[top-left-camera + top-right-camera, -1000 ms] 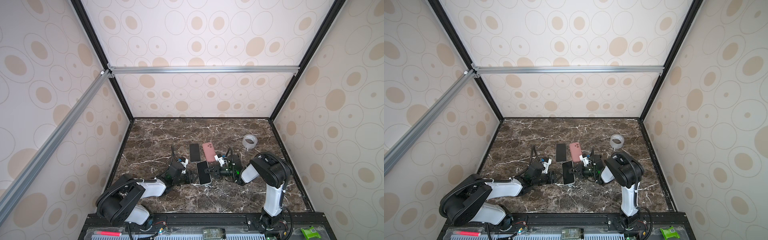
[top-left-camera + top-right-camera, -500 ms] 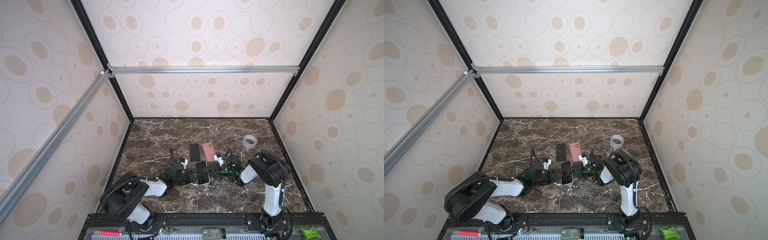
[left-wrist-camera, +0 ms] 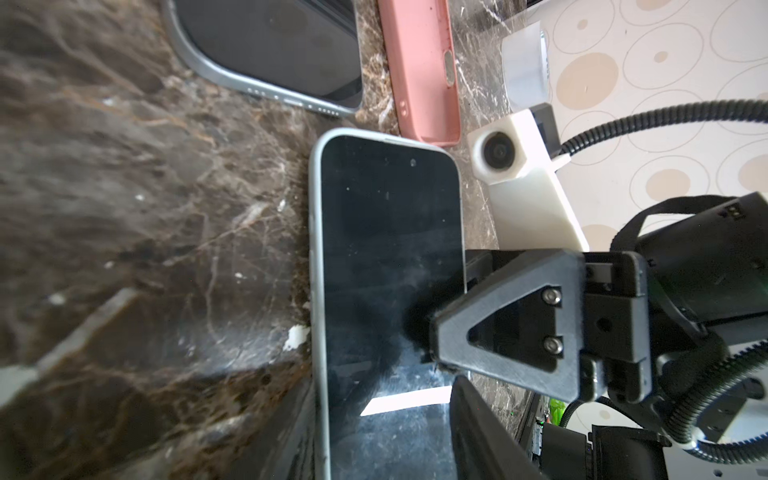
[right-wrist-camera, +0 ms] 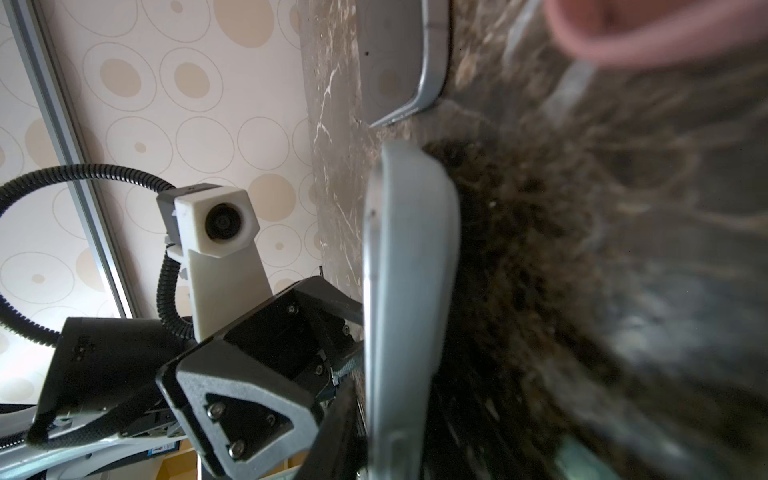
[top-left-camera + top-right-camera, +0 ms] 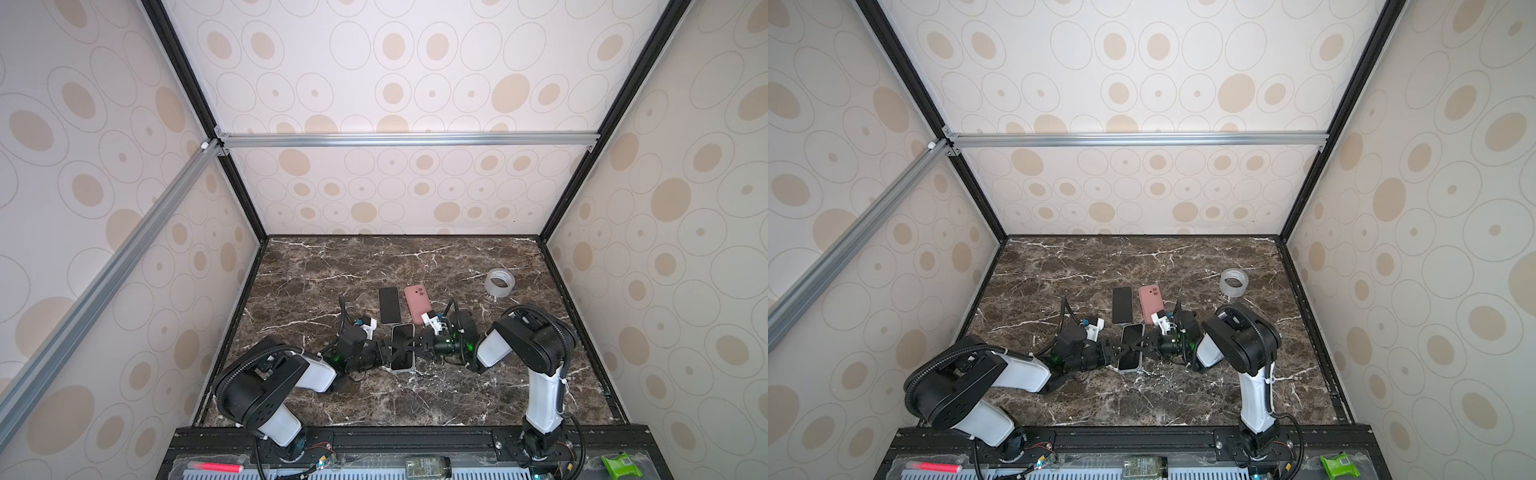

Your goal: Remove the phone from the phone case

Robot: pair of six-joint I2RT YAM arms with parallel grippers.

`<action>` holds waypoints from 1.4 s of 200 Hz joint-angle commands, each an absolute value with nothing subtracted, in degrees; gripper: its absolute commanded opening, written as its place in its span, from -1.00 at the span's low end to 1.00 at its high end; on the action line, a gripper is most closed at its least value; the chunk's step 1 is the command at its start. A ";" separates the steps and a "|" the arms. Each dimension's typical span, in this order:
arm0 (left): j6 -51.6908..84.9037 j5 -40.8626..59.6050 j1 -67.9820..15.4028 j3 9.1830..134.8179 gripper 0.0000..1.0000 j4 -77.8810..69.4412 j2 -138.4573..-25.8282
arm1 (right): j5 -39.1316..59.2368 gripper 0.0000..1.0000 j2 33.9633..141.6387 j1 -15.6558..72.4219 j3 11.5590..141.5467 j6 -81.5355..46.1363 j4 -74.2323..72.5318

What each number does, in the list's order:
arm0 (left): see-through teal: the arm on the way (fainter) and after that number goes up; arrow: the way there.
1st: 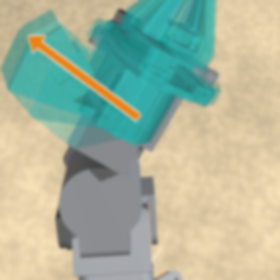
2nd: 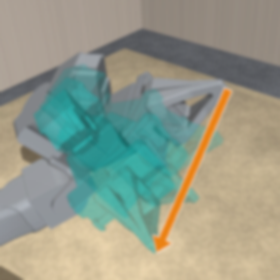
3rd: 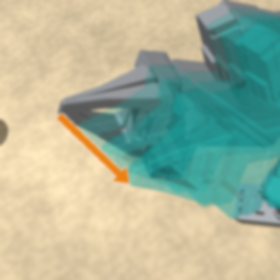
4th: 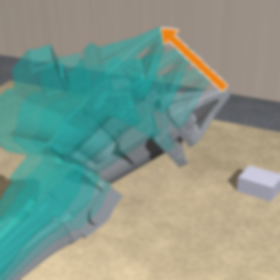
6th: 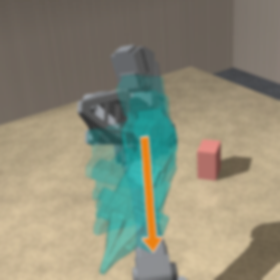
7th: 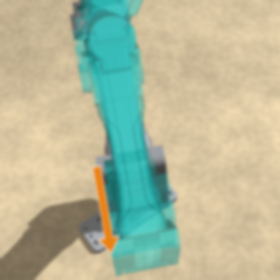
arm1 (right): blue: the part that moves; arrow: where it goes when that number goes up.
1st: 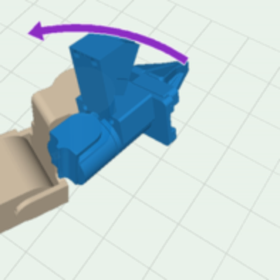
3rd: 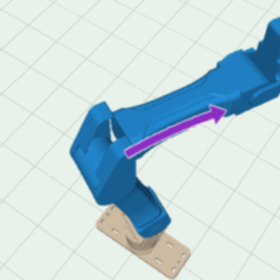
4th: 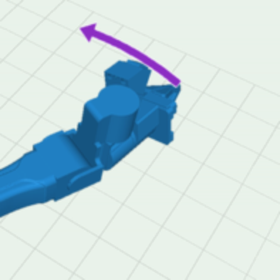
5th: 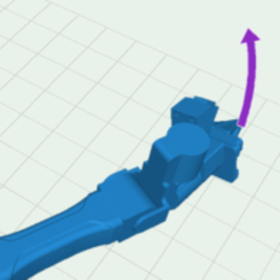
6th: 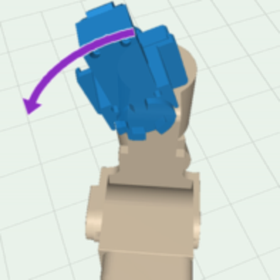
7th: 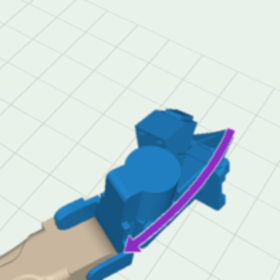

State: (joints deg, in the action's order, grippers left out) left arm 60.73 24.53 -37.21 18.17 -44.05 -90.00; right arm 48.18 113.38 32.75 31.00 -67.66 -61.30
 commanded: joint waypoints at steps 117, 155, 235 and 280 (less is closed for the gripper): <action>60.12 24.72 -31.58 14.82 0.20 -47.37 -82.07 | 48.70 -0.84 113.54 32.87 30.72 -71.04 -68.07; 61.74 28.70 -29.91 13.39 0.24 -54.14 -82.71 | 49.54 -0.86 112.91 32.36 30.59 -72.35 -71.47; 59.99 36.01 -29.01 15.06 0.21 -59.92 -85.54 | 55.09 -0.90 105.83 30.67 30.63 -69.70 -72.20; 59.52 39.50 -28.64 15.89 0.11 -63.68 -83.27 | 59.87 -0.89 102.65 29.88 31.98 -68.88 -72.71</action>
State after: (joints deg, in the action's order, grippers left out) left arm 60.62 36.12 -29.45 13.78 -58.67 -85.23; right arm 55.11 105.34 30.37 30.85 -69.38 -68.62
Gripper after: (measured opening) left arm 0.565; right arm 0.122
